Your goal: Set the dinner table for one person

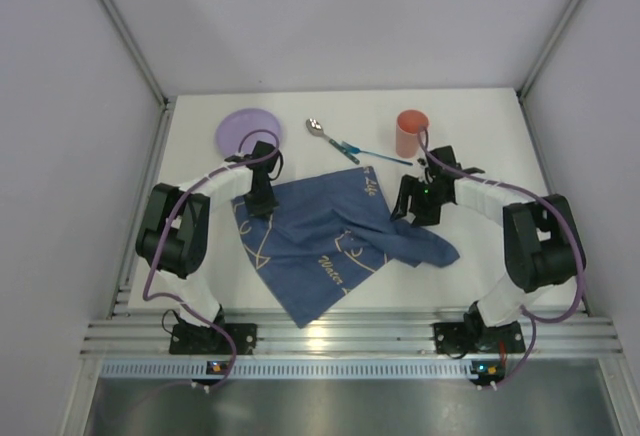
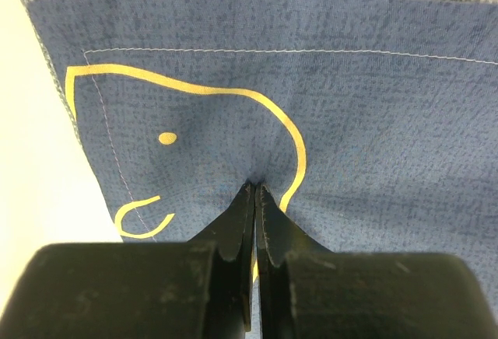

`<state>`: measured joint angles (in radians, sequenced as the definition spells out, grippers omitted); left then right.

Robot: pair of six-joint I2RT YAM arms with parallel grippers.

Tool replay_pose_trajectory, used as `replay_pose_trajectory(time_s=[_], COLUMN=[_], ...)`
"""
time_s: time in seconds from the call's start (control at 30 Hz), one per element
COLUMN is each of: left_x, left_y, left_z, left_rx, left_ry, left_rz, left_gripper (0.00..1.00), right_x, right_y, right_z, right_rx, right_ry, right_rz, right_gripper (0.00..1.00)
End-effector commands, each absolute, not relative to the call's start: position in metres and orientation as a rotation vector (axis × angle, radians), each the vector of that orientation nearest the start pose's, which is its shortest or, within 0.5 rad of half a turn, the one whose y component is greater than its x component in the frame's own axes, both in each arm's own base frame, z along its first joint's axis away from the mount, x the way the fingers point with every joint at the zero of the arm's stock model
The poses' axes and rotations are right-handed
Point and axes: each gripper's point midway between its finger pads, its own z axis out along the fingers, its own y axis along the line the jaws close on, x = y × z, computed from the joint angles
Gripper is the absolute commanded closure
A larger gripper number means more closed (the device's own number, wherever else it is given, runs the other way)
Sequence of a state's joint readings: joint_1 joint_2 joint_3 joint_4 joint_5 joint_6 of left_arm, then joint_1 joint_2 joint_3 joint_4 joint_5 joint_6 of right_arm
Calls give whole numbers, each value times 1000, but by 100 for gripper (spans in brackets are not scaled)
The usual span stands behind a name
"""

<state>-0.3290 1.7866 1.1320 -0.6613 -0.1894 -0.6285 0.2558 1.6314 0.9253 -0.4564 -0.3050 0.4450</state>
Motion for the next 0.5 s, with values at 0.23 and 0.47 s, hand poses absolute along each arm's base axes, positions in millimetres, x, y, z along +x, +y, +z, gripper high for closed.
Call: replay_pose_trajectory(time_s=[0.23,0.47], left_x=[304,307], left_y=[-83,-86], left_z=[16,13], left_rx=[-451,-457], left_ry=[2834,2838], left_rz=[173,160], left_gripper=[99,100], right_x=[310,295], right_y=[115,139], right_z=[59,39], right_rx=[240,124], right_ry=[2652,2735], right_rz=[530,476], right_gripper=[36,36])
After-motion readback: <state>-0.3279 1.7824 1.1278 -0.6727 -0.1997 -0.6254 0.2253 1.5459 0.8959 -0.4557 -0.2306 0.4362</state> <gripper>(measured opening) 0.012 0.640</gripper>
